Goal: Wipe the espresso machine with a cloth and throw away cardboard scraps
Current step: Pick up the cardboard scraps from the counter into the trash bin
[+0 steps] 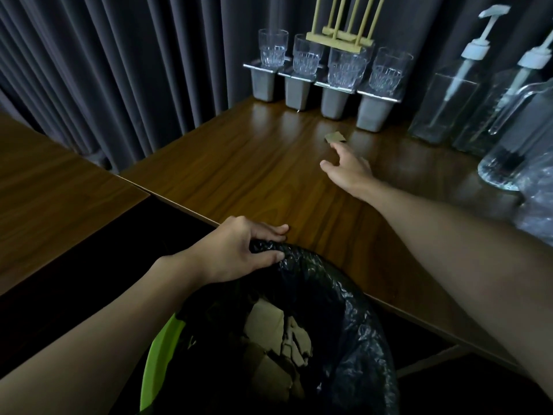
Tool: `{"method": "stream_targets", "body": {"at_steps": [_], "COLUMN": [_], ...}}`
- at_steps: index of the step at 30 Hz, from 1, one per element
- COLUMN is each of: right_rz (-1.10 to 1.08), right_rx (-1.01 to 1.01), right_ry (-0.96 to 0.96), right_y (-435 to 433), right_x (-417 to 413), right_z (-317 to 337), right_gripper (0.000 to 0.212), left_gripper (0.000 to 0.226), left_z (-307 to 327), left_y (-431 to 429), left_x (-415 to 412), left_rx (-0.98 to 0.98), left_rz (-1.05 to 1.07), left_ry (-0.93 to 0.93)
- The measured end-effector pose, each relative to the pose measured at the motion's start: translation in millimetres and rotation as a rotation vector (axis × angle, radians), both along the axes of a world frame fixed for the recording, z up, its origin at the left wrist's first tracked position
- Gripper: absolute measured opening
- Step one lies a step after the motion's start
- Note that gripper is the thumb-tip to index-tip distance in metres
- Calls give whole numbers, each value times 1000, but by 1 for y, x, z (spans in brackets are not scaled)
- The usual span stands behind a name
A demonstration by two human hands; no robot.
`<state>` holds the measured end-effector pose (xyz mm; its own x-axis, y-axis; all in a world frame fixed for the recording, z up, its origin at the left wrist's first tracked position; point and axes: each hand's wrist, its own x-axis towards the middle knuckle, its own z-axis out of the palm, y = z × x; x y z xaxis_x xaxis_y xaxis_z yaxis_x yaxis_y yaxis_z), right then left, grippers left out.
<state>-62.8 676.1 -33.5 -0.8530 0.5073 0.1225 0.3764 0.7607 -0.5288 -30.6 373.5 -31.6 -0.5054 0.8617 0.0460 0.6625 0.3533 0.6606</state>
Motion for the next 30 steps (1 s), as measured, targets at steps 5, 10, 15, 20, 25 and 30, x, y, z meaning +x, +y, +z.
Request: {"method": "stream_targets", "body": {"at_steps": [5,10,15,20,25,30], "right_rz": [33,29,56,98,158,284], "right_rx": [142,178,220,203,195,210], "right_ry": [-64,-146,-173,-172,-154,-110], "right_y": [24,33,26,10,-20,-37], "right_x": [-43,-59,-51,-28,13,48], "right_z": [-3,-7,-6,-6,1,-4], "right_gripper": [62,64,63,62,58,55], "left_gripper": [41,41,41,38,38,38], "left_z": [0,-3,-2,-1,-2,-2], "left_y": [1,1,2,2,2,2], "left_x": [-1,-3,-5,-4,-4,-5], "left_rx": [0,9,7,10,14,17], "left_rz": [13,25,25,15,10,2], "left_ry": [-19,-38,-29,-38,-29,-1]}}
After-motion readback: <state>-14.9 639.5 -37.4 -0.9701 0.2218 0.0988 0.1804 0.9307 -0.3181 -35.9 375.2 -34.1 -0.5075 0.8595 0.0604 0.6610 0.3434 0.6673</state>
